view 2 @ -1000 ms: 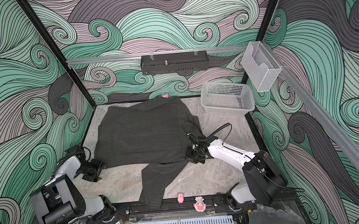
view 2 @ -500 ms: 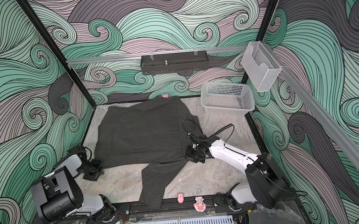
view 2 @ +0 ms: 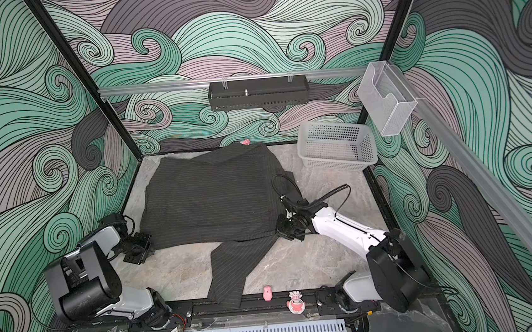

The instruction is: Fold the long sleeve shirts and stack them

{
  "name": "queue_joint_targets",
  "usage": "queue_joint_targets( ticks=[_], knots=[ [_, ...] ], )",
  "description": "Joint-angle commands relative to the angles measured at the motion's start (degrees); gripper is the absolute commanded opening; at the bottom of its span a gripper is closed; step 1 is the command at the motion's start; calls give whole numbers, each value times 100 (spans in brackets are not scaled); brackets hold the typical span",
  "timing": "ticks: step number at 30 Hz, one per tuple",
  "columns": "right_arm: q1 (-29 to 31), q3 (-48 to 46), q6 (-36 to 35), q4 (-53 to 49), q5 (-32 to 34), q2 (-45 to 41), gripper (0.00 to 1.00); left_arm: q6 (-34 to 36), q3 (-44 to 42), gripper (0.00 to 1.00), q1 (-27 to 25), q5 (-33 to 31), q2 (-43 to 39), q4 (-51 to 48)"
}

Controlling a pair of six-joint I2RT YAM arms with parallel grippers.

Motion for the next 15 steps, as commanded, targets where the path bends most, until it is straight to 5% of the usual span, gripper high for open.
queue_joint_targets(
  ticks=[1,15],
  knots=[
    [-55,89,-118,-26,-54,-62,0,-63,-82,0,-57,-30,125,131],
    [-111,582,-262,-210,-238,-160,0,160,704,0,-109,1222,-1225,120]
  ],
)
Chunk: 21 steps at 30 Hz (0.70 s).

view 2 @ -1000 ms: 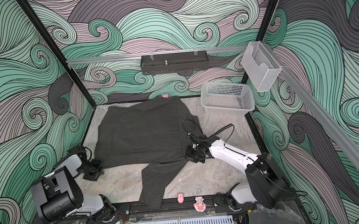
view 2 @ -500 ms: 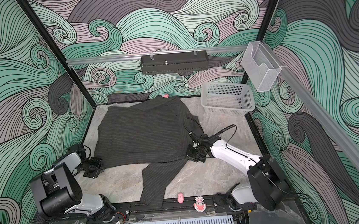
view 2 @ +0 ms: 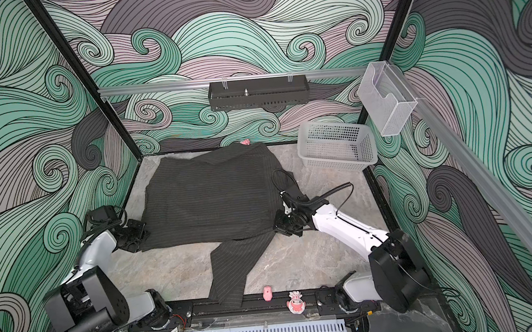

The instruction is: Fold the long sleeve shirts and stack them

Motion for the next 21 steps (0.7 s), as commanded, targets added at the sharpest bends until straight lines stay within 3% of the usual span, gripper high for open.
queue_joint_targets(
  ticks=[1,6,7,10,14,17,21],
  knots=[
    [-82,258,-123,-169,-27,-126,0,103,378,0,-32,421,9,-282],
    [-144,578,-193,-334,15,-8,0,269,594,0,-30,392,301,-704],
    [-147,579,-193,-344,17,-2,0,325,577,4,-30,320,375,-869],
    [-153,533,-176,-340,32,-9,0,425,395,36,-30,51,538,-1177],
    [-168,388,-162,-305,107,-67,0,425,135,61,-32,-158,685,-1089],
    [-183,266,-162,-202,83,-85,0,327,-14,65,-54,-207,841,-849],
    [-206,146,-158,-62,-38,-7,0,293,-82,63,-74,-415,1235,-697]
  ],
)
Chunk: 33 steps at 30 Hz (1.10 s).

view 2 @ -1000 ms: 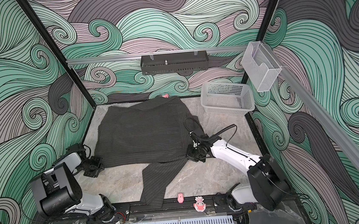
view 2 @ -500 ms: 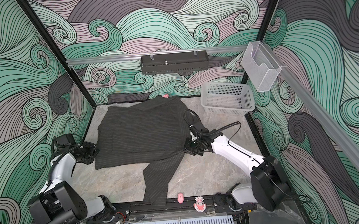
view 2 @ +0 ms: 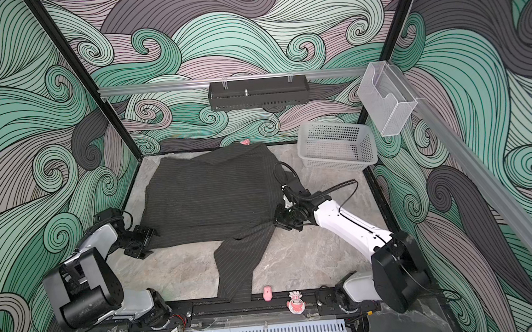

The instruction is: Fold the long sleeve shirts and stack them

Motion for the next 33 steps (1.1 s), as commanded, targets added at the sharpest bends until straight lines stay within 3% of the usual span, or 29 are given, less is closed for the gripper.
queue_joint_targets(
  ticks=[1,9,20,29,33],
  knots=[
    [-49,-113,-51,157,-52,15,0,-50,-42,61,-45,-328,286,102],
    [-194,-239,-95,319,-315,210,0,-227,108,37,-75,-447,747,373],
    [-346,-173,-163,248,-395,191,0,-276,505,1,-128,-458,772,346],
    [-382,444,-275,-180,-324,7,0,-99,1105,0,-136,-158,-212,-347],
    [-391,759,-314,-283,-252,156,0,-114,1430,0,-138,-33,-245,-386]
  ],
)
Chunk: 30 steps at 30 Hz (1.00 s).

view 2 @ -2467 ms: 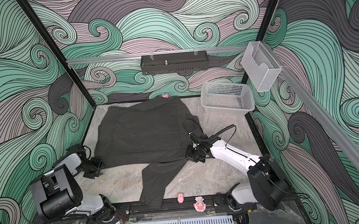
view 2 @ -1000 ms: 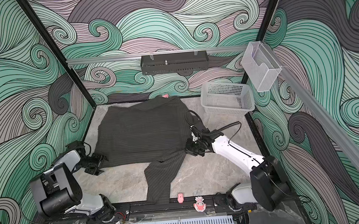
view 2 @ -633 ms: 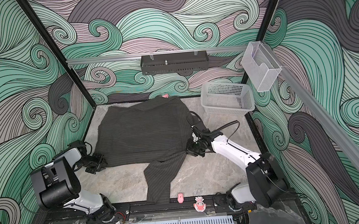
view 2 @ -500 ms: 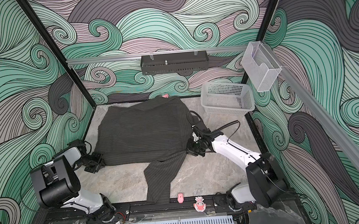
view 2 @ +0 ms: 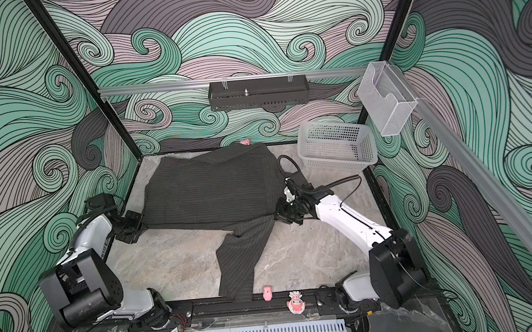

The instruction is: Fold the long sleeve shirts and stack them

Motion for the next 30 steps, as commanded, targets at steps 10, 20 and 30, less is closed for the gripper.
queue_joint_targets(
  ticks=[10,20,30],
  knots=[
    [-214,1157,-162,-191,252,1072,0,-354,900,0,-307,235,1032,209],
    [-500,1942,-201,-199,476,2047,0,-481,1710,0,-517,-22,2037,204],
    [-577,2714,-184,-208,588,3059,0,-576,2296,0,-605,-153,2983,144]
  ],
)
